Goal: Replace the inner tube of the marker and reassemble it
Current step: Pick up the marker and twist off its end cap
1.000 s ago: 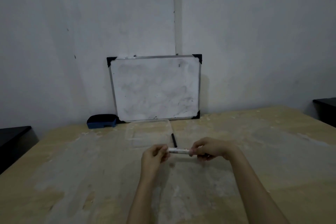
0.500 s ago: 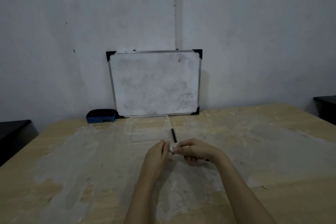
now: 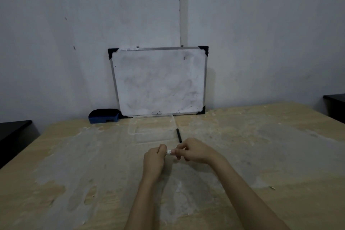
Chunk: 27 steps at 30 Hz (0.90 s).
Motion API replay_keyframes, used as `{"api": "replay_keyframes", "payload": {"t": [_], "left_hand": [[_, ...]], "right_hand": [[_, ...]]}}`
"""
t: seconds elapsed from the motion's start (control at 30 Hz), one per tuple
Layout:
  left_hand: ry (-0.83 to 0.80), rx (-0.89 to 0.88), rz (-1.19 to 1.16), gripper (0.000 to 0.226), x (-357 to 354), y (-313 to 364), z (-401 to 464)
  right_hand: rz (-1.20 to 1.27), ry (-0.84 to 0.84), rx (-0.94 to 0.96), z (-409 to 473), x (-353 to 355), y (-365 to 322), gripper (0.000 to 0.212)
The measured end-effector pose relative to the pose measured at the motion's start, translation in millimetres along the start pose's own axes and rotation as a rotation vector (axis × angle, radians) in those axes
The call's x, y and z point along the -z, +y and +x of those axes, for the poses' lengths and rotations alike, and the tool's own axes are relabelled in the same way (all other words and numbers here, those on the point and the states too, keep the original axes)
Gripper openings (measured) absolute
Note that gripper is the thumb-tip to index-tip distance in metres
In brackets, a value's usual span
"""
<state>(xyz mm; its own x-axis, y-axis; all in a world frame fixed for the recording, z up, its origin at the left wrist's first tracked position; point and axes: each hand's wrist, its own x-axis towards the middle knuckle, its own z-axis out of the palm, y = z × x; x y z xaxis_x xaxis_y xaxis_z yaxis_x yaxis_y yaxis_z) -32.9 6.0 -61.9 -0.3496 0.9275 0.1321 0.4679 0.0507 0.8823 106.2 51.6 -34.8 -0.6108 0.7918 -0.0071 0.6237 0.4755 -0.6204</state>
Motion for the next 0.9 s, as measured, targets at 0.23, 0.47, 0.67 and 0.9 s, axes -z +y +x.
{"api": "replay_keyframes", "payload": {"t": [0.23, 0.47, 0.67, 0.9], "left_hand": [[0.025, 0.073, -0.024, 0.047, 1, -4, 4], [0.054, 0.163, -0.051, 0.047, 3, 0, 6], [-0.039, -0.011, -0.12, 0.051, 10, 2, -2], [0.02, -0.265, 0.015, 0.05, 8, 10, -14]], "right_hand": [[-0.658, 0.174, 0.246, -1, -10, 1, 0.048], [-0.83, 0.408, 0.327, 9, -18, 17, 0.042], [-0.426, 0.117, 0.213, -1, -7, 0, 0.038], [0.243, -0.176, -0.005, -13, 11, -3, 0.044]]}}
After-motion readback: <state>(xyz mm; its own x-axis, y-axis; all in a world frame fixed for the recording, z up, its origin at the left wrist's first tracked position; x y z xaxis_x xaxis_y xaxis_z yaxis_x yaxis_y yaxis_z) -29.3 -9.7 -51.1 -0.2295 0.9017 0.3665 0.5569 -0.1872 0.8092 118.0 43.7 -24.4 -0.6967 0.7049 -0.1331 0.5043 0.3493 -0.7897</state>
